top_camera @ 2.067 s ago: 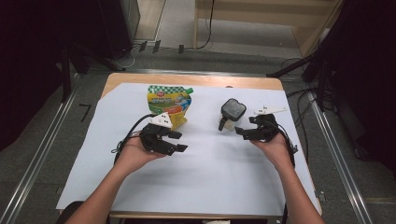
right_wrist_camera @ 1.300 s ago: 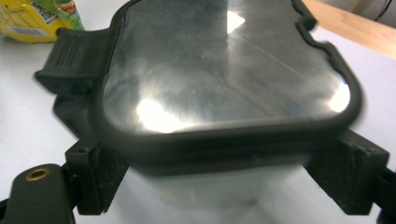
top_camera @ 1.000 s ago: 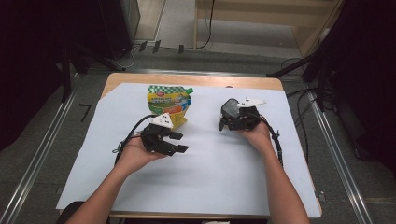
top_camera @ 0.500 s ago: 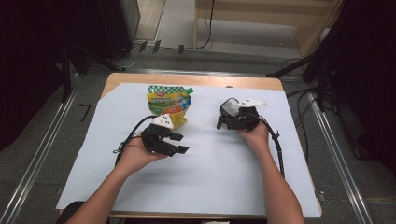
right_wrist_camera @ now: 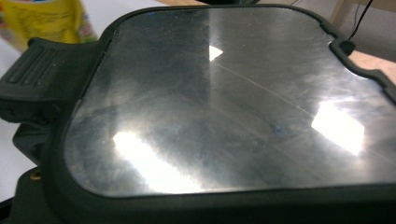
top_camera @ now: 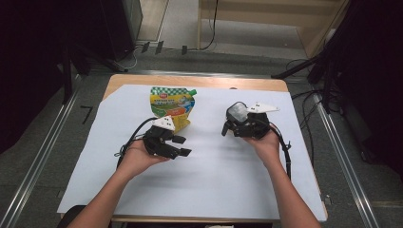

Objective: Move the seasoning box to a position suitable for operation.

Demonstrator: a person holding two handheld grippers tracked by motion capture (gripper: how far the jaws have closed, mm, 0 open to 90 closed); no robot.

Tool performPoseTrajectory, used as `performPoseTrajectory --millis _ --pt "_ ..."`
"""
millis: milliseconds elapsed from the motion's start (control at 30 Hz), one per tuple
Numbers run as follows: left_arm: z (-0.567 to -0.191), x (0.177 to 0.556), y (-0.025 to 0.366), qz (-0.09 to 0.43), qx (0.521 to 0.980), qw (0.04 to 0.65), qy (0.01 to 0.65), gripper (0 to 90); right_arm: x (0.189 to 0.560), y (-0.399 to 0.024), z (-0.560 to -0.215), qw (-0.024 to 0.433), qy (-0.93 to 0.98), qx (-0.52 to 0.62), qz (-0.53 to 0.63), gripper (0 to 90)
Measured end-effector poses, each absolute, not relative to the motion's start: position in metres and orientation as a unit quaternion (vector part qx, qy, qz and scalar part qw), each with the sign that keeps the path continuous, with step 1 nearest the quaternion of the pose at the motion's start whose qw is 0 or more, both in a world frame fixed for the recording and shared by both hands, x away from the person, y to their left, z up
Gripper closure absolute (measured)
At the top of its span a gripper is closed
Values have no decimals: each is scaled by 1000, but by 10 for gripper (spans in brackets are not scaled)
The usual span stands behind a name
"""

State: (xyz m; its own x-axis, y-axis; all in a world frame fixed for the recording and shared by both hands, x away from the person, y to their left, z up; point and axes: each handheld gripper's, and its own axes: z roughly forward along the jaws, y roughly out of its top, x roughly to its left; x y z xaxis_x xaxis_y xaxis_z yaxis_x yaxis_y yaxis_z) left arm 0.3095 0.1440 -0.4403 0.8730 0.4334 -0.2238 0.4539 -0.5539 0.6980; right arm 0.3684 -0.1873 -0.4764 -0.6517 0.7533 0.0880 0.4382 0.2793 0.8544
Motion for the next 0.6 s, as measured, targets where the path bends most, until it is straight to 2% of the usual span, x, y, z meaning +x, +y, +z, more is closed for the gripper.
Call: performPoseTrajectory --millis 367,600 --pt "-442 310 144 -14 880 400 255 443 319 -177 -474 151 792 369 462 156" --pt "-444 310 141 -20 878 404 258 439 299 -177 -475 146 798 354 466 157"
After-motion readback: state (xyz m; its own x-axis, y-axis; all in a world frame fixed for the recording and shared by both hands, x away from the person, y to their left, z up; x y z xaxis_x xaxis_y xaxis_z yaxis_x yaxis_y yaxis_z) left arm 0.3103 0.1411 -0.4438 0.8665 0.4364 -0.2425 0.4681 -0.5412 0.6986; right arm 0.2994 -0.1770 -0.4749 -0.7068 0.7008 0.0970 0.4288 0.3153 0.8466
